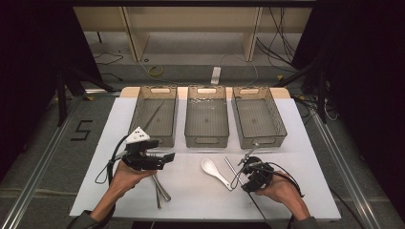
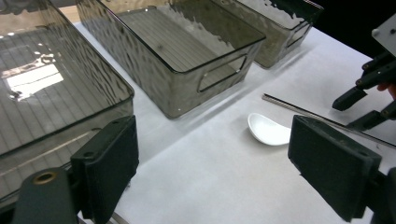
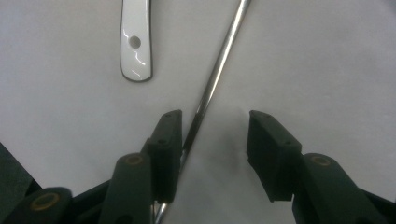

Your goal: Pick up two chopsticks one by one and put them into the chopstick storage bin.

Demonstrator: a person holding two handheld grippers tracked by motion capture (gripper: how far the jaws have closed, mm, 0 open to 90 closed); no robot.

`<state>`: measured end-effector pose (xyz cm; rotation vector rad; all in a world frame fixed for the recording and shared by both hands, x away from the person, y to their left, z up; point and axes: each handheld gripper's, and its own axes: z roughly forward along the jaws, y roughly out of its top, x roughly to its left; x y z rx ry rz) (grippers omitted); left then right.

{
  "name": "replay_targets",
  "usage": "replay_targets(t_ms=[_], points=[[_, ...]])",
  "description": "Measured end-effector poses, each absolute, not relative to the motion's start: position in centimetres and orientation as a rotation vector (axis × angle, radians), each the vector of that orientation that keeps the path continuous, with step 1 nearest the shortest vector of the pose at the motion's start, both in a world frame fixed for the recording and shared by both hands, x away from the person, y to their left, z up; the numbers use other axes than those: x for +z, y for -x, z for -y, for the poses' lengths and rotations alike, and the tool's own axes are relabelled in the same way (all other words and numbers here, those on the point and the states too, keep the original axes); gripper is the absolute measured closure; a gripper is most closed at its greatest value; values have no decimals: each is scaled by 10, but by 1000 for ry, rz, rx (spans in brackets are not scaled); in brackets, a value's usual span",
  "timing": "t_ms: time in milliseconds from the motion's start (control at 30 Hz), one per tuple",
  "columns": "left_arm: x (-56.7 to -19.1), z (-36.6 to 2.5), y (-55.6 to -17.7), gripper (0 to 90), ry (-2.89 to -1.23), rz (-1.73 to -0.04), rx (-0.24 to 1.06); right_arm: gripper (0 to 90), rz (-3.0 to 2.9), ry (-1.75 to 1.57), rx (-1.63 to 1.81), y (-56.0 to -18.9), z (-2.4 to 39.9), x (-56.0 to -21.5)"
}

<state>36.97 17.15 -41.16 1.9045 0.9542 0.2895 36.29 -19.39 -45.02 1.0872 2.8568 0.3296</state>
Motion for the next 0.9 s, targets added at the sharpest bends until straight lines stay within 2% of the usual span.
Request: replay_targets(t_ms=[900], points=[[-415,-172,-354,157,-1921,-943,319,681,-2885,-1067,277,-364,186,-455]])
